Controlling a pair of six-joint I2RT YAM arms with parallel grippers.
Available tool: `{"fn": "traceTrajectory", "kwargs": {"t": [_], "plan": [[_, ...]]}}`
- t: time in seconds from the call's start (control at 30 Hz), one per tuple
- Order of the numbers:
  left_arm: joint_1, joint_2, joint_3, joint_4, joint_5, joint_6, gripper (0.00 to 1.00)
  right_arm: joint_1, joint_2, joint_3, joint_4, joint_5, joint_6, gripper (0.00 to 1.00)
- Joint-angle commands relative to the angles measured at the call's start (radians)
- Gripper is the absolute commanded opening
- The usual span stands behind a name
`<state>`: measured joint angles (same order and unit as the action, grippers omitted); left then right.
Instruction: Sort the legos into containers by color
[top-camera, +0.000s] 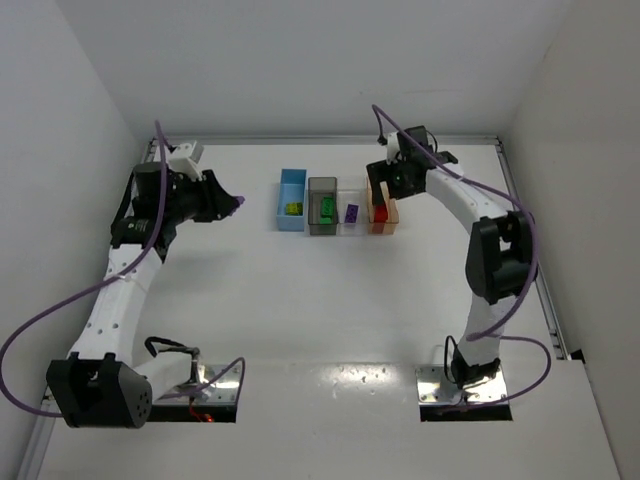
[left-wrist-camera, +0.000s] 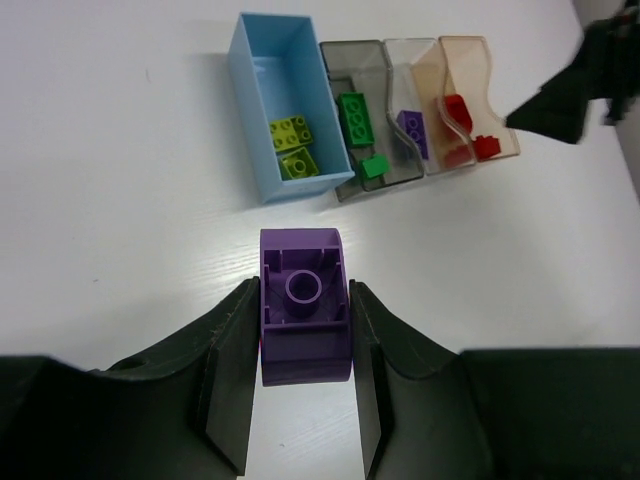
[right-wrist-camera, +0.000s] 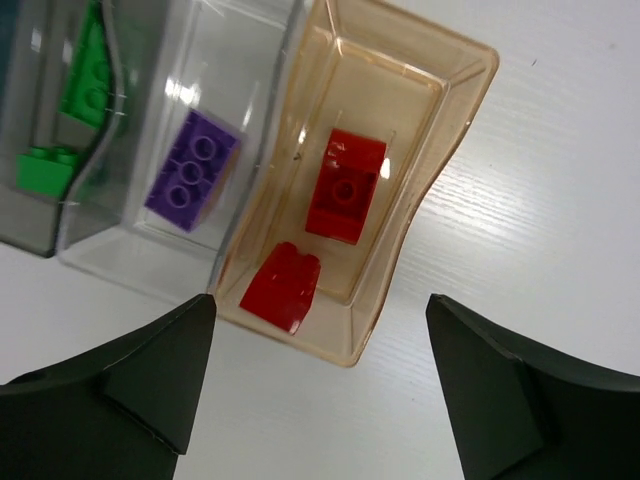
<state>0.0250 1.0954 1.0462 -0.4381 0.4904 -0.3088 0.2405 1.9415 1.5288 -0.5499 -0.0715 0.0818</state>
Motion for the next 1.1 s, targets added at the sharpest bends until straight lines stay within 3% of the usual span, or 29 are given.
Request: {"fn": "traceTrajectory", "kwargs": {"t": [0.0,0.13,0.3,0.53,0.8,1.07], "plan": [[-0.059,0.043,0.050,0.085,-0.160,-0.018,0.00,0.011,-0.140,0.013,0.018,0.018,0.010,0.88],[-0.216,0.228,0.272,0.001,-0.259,0.036,0.00,0.011,-0.185,0.013,-0.002,0.018,0.010,0.89],[-0.402,0.371,0.446,-0.065,-0.383,0.111,0.00,0.011,-0.222,0.013,-0.012,0.027,0.010,0.91],[-0.637,0.558,0.546,-0.076,-0.337,0.120,0.00,-0.009,-0.272,-0.024,-0.010,0.047,0.010,1.00],[-0.657,0.774,0.707,-0.076,-0.277,0.111,0.01,-0.101,-0.334,-0.093,0.010,0.013,0.044,1.00],[-0.657,0.978,0.873,-0.076,-0.266,0.093,0.14,-0.168,-0.369,-0.157,0.028,-0.045,0.053,1.00]]}}
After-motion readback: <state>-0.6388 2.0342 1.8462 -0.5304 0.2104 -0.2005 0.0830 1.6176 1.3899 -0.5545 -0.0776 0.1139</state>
